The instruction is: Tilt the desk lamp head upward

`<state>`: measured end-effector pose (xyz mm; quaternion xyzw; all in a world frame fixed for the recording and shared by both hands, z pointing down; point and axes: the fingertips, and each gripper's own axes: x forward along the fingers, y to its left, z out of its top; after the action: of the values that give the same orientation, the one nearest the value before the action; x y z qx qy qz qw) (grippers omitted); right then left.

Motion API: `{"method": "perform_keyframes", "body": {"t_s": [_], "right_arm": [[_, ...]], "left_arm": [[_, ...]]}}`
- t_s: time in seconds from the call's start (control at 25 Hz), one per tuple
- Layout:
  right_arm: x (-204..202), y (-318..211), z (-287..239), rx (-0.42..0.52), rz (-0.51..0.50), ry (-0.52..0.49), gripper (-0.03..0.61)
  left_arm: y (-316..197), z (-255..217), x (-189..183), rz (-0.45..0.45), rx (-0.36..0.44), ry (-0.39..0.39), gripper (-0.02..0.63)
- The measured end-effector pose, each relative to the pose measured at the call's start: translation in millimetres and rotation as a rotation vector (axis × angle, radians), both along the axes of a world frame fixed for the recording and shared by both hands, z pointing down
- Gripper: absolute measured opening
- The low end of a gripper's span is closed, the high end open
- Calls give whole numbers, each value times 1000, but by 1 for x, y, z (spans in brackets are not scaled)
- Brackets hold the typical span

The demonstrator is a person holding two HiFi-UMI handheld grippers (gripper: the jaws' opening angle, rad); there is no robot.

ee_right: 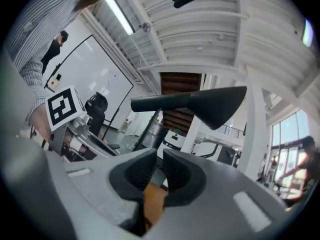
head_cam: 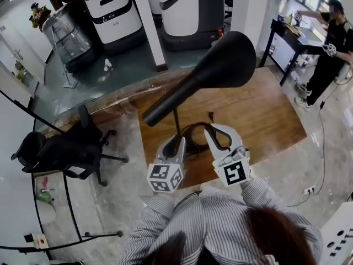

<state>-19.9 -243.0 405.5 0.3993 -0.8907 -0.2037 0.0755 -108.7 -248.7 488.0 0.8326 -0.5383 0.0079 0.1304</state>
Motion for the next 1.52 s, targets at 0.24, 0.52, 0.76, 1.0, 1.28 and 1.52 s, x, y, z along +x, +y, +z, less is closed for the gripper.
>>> {"method": "perform_keyframes", "body": {"t_s": [0.24, 0.52, 0.76, 1.0, 1.28, 1.52], "right_arm": [[-16, 14, 26, -187, -66, -106, 17], [-25, 25, 48, -326, -93, -156, 2], [-31, 35, 54, -345, -94, -143, 2], [-30, 37, 55, -354, -84, -147, 2], [-27, 35, 55, -354, -79, -148, 2], [-23, 31, 53, -363, -66, -151, 2]], "left_arm": [[20, -17, 15, 33, 38, 14, 3], [35, -17, 23, 69, 33, 9, 3], [43, -14, 24, 74, 24, 12, 3], [44, -12, 24, 72, 16, 8, 3], [43, -13, 24, 60, 24, -8, 3], [42, -15, 25, 60, 26, -4, 3]]}}
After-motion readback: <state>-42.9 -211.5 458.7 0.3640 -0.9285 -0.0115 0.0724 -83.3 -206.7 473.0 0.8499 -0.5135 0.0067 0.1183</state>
